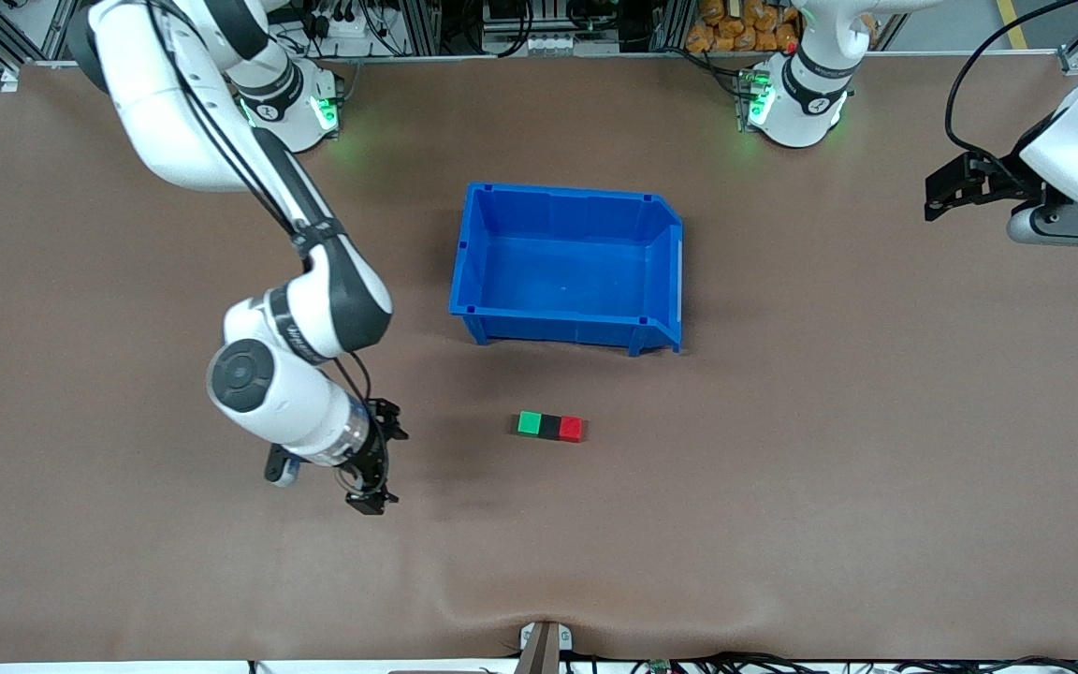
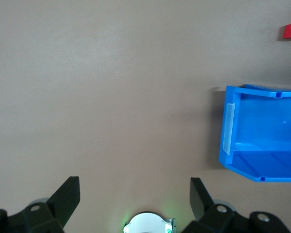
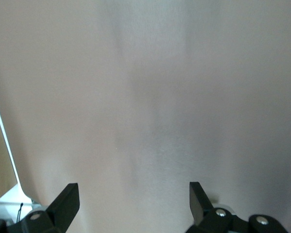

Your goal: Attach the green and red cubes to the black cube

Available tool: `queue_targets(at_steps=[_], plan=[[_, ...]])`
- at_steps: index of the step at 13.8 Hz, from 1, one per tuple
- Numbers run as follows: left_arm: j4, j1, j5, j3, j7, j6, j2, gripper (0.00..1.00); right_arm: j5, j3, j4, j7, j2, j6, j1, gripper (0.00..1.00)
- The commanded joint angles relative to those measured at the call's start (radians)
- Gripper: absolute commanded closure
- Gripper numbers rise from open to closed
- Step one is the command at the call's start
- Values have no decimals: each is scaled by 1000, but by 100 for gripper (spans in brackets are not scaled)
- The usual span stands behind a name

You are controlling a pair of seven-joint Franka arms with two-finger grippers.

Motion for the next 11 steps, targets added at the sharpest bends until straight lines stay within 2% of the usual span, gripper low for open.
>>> queue_targets(at_steps=[1, 6, 9, 11], plan=[[5, 8, 0, -5, 21, -17, -9, 0, -33, 95, -25, -66, -71, -47, -97, 0], [3, 8, 0, -5, 21, -16, -7, 0, -33, 154, -22, -466, -165, -323, -251, 0], [3, 8, 1, -5, 21, -16, -4, 0, -41, 134, -22, -664, -226, -394, -276, 0], [5, 8, 0, -5, 21, -14, -1, 0, -41, 94, -22, -783, -252, -438, -274, 0]])
